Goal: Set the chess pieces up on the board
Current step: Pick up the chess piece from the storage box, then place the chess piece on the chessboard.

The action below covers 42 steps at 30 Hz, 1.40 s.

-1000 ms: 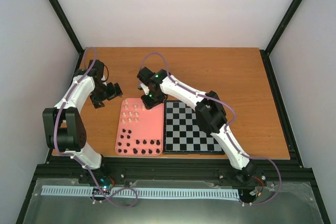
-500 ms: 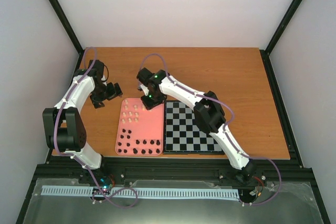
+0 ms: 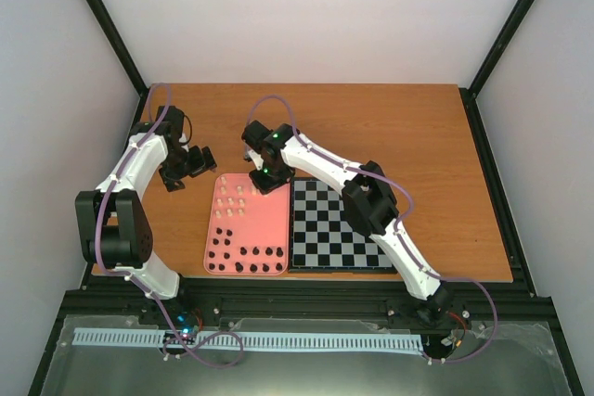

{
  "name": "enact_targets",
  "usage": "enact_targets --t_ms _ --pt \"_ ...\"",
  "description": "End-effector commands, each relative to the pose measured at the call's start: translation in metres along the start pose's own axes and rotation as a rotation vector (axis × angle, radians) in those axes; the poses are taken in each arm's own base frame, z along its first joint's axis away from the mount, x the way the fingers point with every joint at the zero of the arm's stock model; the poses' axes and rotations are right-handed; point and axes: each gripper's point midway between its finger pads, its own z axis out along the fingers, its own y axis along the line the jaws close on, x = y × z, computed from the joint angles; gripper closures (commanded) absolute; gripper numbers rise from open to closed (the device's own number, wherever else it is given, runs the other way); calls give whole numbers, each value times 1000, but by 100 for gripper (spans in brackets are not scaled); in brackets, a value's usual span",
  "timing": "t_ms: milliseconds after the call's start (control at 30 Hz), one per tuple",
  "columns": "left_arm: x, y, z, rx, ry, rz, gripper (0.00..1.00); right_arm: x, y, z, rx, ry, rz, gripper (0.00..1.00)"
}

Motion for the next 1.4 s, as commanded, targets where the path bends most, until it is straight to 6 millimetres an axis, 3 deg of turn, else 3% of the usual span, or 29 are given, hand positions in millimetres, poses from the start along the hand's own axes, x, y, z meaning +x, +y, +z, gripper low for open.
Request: enact_targets --t_ms 0,233,500,667,767,900,1033,1367 --pt "-2 -3 -1 8 -10 17 0 -1 4 6 5 11 -17 81" --pt "-2 -2 -1 7 -11 17 0 -6 2 -5 29 -16 -19 93" --pt "-3 -4 -2 15 -15 18 0 -12 -9 -56 101 -93 -5 93" --pt "-3 -5 -2 19 -11 17 0 0 -30 -87 147 -102 32 93" --pt "-2 -5 -1 20 -8 17 0 15 -51 -96 173 -86 76 93" --pt "-3 -6 1 22 -6 17 0 36 -87 -98 186 -61 153 94" --pt "-4 -5 1 16 -4 18 0 46 -111 -96 180 -59 205 94" --pt "-4 -3 5 6 6 17 0 63 -134 -75 180 -15 241 94"
